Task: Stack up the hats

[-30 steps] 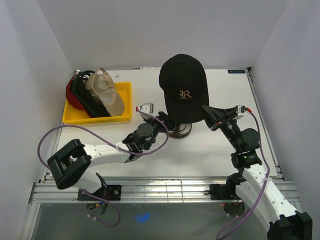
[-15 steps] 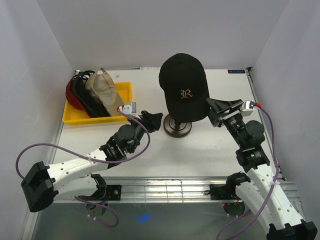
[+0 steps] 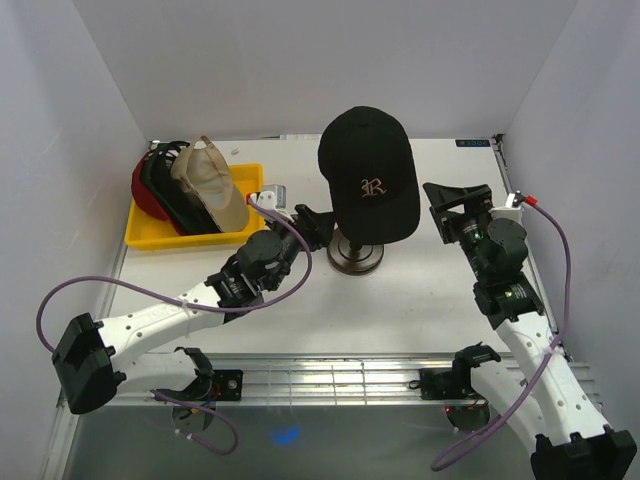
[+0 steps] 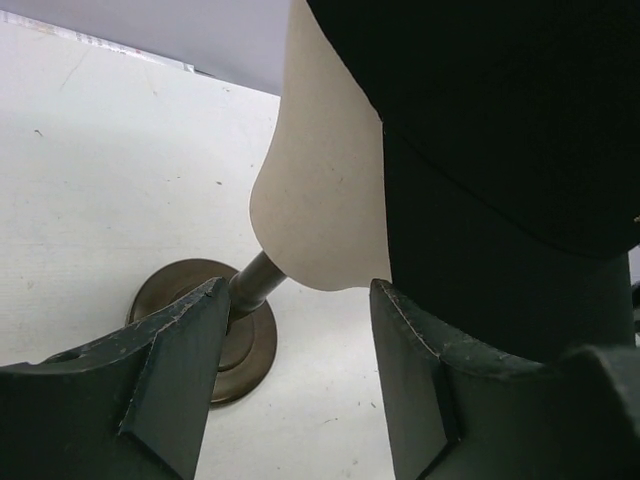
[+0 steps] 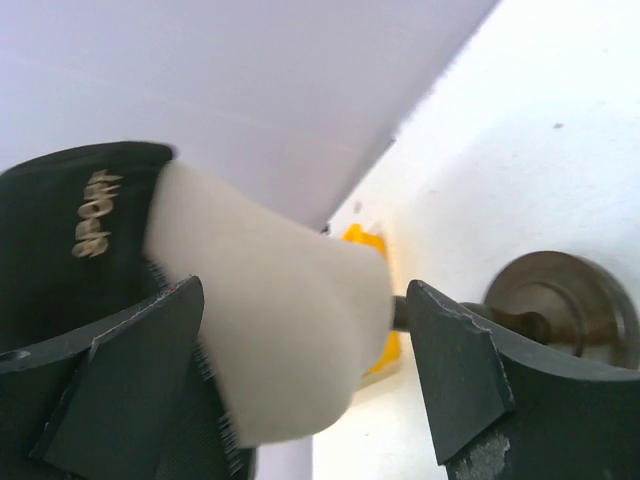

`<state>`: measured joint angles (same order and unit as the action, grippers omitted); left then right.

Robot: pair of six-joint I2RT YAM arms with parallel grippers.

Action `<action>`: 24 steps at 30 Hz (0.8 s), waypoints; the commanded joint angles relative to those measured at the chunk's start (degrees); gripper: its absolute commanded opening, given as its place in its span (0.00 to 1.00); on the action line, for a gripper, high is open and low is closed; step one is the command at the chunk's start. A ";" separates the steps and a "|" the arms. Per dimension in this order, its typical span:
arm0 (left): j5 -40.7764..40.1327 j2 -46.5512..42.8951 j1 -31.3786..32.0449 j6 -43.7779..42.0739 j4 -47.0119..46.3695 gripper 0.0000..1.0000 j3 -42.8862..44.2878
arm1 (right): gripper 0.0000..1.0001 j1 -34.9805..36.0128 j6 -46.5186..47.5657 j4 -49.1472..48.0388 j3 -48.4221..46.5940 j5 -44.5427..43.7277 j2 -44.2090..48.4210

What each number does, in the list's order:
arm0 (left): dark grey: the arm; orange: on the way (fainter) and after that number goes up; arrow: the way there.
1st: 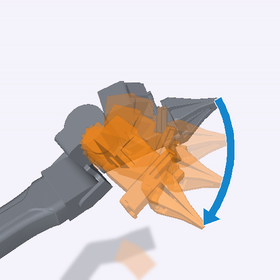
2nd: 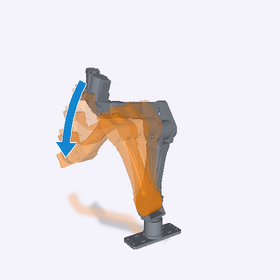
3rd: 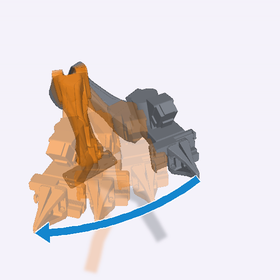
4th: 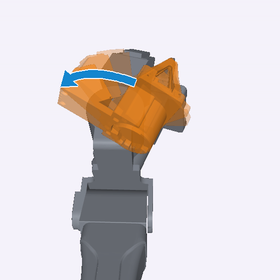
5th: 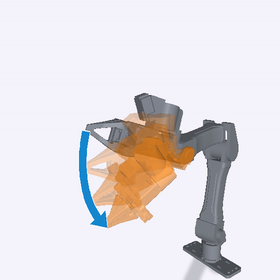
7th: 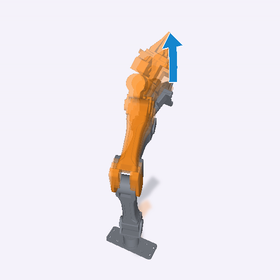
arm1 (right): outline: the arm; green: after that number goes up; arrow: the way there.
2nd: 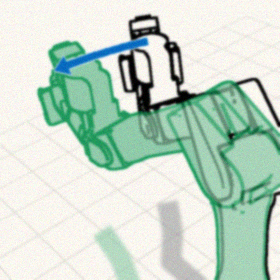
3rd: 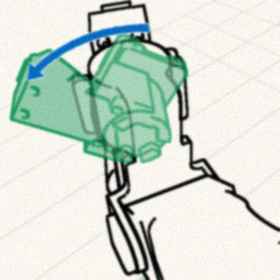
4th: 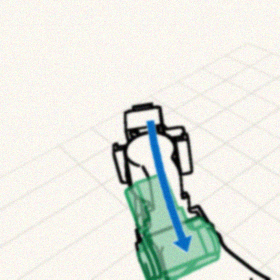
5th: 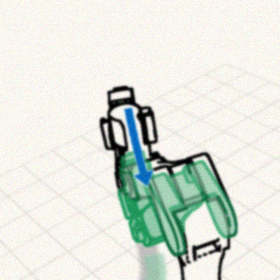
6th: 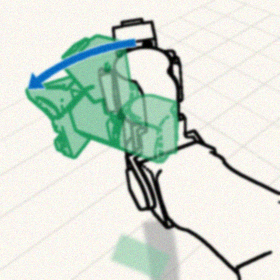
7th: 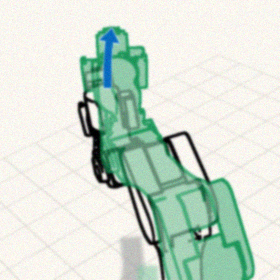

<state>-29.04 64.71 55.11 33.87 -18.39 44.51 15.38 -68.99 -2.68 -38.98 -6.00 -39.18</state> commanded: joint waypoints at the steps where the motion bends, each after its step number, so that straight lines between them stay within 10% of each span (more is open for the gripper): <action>1: 1.17 -0.11 -0.36 -1.17 1.69 0.69 3.47 | 0.87 -1.48 2.55 -0.04 -1.89 -2.00 -3.52; 13: 2.67 1.91 -0.44 -1.26 2.48 0.68 6.20 | 0.78 -7.38 3.25 -18.32 0.05 19.61 -17.41; 24: 2.76 1.65 -0.44 -1.70 2.66 0.68 7.17 | 0.70 -4.13 2.55 -20.87 1.36 22.08 -17.16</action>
<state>-27.62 67.13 54.83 32.93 -15.33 48.73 9.47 -66.98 -18.44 -38.39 13.41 -57.47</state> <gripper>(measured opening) 0.679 0.714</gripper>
